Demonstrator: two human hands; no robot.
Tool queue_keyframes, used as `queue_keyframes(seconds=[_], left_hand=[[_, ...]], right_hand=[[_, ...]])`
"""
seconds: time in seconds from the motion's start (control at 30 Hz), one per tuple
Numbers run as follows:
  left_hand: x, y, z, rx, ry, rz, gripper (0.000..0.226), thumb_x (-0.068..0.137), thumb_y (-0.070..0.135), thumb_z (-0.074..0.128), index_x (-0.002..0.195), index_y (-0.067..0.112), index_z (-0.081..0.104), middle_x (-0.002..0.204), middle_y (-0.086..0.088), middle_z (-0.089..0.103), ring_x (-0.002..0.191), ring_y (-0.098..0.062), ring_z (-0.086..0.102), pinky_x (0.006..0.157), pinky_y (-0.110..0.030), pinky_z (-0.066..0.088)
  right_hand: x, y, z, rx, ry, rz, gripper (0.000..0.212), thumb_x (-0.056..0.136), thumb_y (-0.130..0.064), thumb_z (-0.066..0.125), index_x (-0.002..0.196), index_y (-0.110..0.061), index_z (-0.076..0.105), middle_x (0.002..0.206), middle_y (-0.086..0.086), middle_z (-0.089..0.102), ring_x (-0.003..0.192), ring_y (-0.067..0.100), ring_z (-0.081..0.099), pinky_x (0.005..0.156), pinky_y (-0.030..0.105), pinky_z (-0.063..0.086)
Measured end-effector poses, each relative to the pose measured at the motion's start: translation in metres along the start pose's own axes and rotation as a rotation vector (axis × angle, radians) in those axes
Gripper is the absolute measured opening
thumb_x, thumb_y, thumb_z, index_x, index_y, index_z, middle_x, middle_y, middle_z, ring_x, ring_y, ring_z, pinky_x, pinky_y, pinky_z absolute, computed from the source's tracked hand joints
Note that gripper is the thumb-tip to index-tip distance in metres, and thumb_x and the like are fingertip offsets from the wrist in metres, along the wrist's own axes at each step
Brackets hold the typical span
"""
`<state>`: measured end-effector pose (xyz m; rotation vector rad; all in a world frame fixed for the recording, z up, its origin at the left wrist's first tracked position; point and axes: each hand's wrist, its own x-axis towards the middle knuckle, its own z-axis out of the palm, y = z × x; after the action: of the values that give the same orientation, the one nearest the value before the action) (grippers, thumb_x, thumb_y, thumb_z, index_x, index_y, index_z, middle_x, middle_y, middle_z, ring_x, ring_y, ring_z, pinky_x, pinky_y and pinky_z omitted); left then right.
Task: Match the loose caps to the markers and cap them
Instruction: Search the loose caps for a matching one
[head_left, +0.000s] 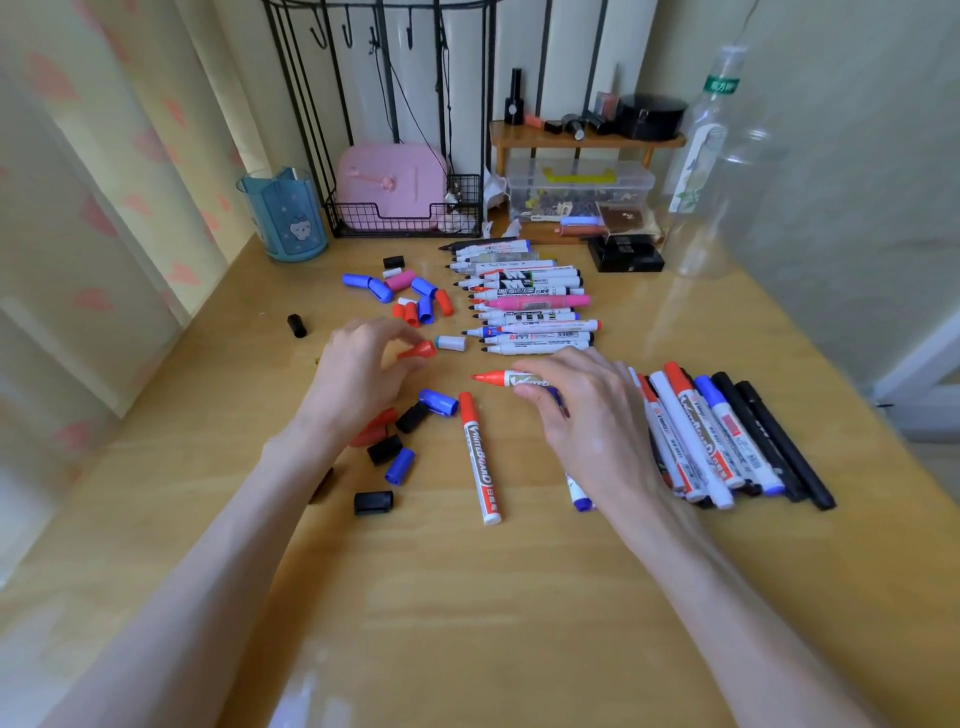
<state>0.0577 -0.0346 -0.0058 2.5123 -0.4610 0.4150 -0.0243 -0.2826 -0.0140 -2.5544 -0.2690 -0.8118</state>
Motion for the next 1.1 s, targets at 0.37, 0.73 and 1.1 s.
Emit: queue_keyframes(seconds=[0.37,0.73,1.1], left_hand=[[-0.053,0.016,-0.02,-0.378,-0.108,0.049,0.013,0.091,0.029,0.08,0.102,0.03,0.074,0.096,0.012,0.074,0.09,-0.017,0.067,0.072,-0.029,0.049],[-0.063,0.024,-0.014,-0.439,-0.082,0.06,0.018,0.095,0.032,0.073,0.11,0.024,0.08,0.077,0.014,0.072,0.074,-0.013,0.068,0.069,-0.024,0.052],[-0.066,0.03,-0.012,-0.388,-0.023,0.122,0.018,0.097,0.027,0.07,0.11,0.02,0.08,0.074,0.012,0.067,0.07,-0.016,0.065,0.066,-0.03,0.053]], right_hand=[[-0.003,-0.017,-0.003,0.045,-0.005,-0.174,0.026,0.093,-0.014,0.075,0.116,-0.025,0.077,0.098,-0.009,0.068,0.094,0.019,0.06,0.078,0.035,0.038],[-0.01,-0.027,0.001,0.069,-0.031,-0.222,0.021,0.097,-0.024,0.07,0.118,-0.023,0.076,0.091,-0.007,0.067,0.083,0.02,0.057,0.069,0.045,0.045],[-0.013,-0.036,0.0,0.066,-0.011,-0.203,0.019,0.095,-0.023,0.067,0.111,-0.023,0.078,0.088,-0.007,0.069,0.076,0.021,0.057,0.065,0.044,0.046]])
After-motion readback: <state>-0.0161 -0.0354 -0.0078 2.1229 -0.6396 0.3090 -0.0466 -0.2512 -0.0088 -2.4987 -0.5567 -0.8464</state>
